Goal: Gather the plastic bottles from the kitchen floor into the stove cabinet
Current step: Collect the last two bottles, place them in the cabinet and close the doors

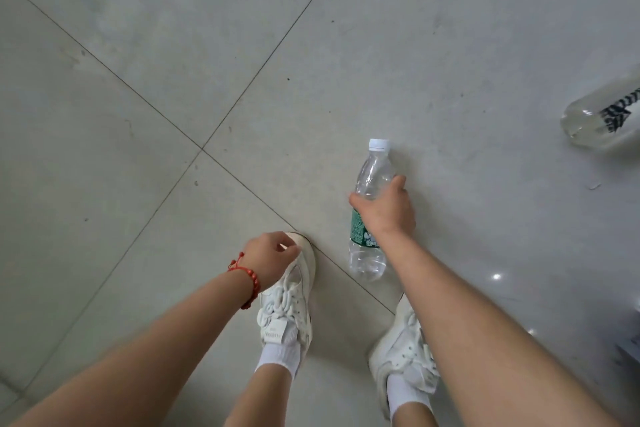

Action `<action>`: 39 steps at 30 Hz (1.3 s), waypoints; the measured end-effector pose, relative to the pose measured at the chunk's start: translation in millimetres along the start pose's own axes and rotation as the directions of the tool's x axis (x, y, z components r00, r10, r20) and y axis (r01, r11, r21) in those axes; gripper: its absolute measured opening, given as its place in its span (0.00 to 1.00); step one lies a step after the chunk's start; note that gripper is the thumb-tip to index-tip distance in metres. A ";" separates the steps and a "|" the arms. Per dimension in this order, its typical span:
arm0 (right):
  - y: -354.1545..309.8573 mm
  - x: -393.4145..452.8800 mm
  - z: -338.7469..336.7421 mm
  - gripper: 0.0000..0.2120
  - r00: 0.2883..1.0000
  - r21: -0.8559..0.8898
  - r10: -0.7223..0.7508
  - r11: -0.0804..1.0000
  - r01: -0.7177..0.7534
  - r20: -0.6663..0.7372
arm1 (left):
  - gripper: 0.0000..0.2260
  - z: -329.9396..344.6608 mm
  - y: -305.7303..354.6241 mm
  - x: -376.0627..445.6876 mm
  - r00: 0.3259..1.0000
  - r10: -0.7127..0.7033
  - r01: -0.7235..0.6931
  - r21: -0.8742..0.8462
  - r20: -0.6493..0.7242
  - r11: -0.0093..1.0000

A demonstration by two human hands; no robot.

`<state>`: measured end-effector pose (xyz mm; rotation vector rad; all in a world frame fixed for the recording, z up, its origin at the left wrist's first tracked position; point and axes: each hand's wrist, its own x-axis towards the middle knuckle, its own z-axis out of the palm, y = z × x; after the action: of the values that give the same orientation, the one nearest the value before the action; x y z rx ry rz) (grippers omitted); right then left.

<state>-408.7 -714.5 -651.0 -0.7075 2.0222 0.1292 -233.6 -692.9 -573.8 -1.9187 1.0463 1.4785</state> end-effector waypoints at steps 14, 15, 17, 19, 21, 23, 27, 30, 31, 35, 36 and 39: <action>22.7 -107.6 -143.4 0.24 0.990 0.266 0.130 0.954 -0.139 0.051 | 0.05 -74.7 69.0 -118.4 0.995 0.096 -0.096 -0.004 -0.013 0.995; 23.1 -119.8 -156.9 0.24 0.989 0.295 0.142 0.944 -0.149 0.045 | 0.05 -82.2 80.6 -130.3 0.994 0.109 -0.110 -0.029 -0.019 0.994; 24.0 -142.8 -184.5 0.23 0.986 0.354 0.168 0.921 -0.164 0.021 | 0.07 -95.9 105.7 -153.3 0.988 0.148 -0.150 -0.071 -0.032 0.986; 24.0 -160.3 -205.4 0.25 0.980 0.409 0.198 0.894 -0.182 0.002 | 0.07 -106.5 127.4 -171.2 0.983 0.182 -0.185 -0.114 -0.040 0.976; 22.5 -178.5 -232.6 0.29 0.969 0.465 0.244 0.861 -0.204 -0.027 | 0.06 -117.6 153.6 -192.4 0.974 0.225 -0.228 -0.136 -0.040 0.964; 22.3 -193.7 -255.4 0.31 0.960 0.512 0.272 0.835 -0.203 -0.063 | 0.04 -126.3 176.1 -211.5 0.963 0.268 -0.271 -0.144 -0.039 0.952; 27.4 -211.2 -290.8 0.30 0.951 0.577 0.288 0.798 -0.175 -0.110 | 0.06 -137.2 210.3 -236.8 0.946 0.323 -0.320 -0.140 -0.005 0.937; 38.3 -210.5 -309.7 0.27 0.941 0.597 0.302 0.787 -0.155 -0.153 | 0.06 -136.0 227.2 -239.0 0.946 0.322 -0.317 -0.110 0.028 0.942; 42.8 -208.5 -315.5 0.26 0.936 0.601 0.308 0.785 -0.149 -0.171 | 0.05 -133.4 232.3 -237.4 0.946 0.321 -0.318 -0.082 0.033 0.945; 62.8 -192.1 -333.3 0.24 0.926 0.620 0.321 0.773 -0.136 -0.197 | 0.04 -110.6 261.9 -223.8 0.947 0.312 -0.315 0.025 0.077 0.949; 67.5 -186.4 -336.6 0.25 0.924 0.625 0.333 0.767 -0.149 -0.189 | 0.04 -103.0 271.7 -220.7 0.949 0.304 -0.309 0.043 0.085 0.950; 80.1 -165.6 -347.4 0.26 0.924 0.646 0.343 0.747 -0.158 -0.171 | 0.04 -77.1 309.5 -209.6 0.945 0.307 -0.314 0.050 0.114 0.948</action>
<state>-652.8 -703.7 -343.1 -0.0150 2.2349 -0.5019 -464.7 -875.1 -330.8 -1.6649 1.3803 1.6681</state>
